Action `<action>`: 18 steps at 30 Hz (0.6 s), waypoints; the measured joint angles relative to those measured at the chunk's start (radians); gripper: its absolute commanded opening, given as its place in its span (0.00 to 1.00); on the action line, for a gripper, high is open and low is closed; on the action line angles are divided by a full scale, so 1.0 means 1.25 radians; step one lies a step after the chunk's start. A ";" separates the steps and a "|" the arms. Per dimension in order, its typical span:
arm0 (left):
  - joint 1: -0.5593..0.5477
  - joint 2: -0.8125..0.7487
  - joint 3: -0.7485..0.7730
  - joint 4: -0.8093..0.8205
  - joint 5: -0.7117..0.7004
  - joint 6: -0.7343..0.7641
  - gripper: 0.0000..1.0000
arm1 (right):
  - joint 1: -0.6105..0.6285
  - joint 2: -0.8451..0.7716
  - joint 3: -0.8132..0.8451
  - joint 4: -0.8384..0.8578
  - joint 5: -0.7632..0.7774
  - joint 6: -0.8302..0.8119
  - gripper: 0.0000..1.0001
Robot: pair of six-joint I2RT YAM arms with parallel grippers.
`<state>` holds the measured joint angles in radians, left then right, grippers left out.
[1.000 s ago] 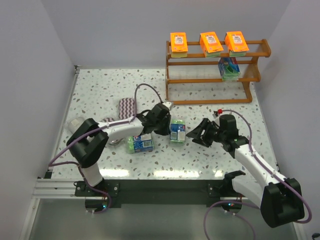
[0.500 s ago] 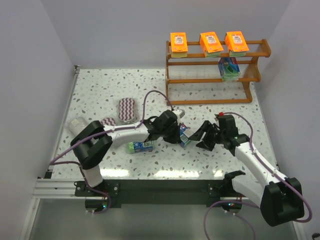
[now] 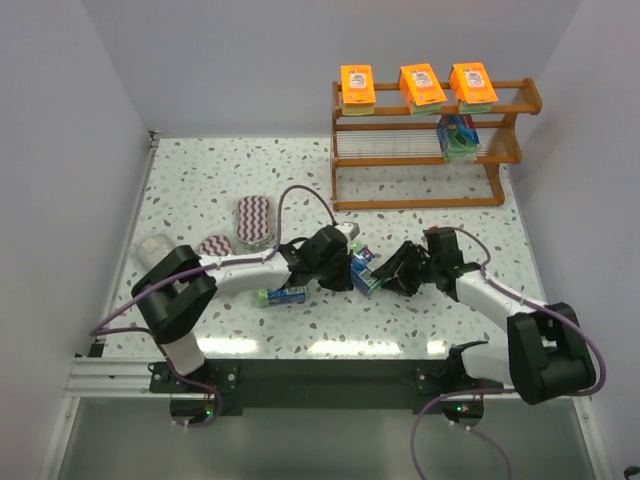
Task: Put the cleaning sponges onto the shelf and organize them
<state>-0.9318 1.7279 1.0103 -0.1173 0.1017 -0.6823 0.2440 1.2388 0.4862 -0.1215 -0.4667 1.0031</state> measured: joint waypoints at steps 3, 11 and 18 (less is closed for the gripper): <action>0.000 -0.036 -0.018 -0.002 -0.012 -0.009 0.00 | 0.000 0.038 -0.006 0.045 -0.010 0.015 0.30; 0.000 -0.172 -0.045 -0.042 -0.067 -0.027 0.00 | -0.002 -0.007 -0.034 0.097 -0.027 0.057 0.00; 0.003 -0.369 -0.020 -0.145 -0.189 -0.033 0.00 | -0.086 -0.128 -0.032 0.113 -0.086 0.119 0.00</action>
<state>-0.9276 1.2667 0.9859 -0.2985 -0.1349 -0.7231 0.1360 1.0794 0.4458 0.0193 -0.5743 1.1515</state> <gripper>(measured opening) 0.016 0.037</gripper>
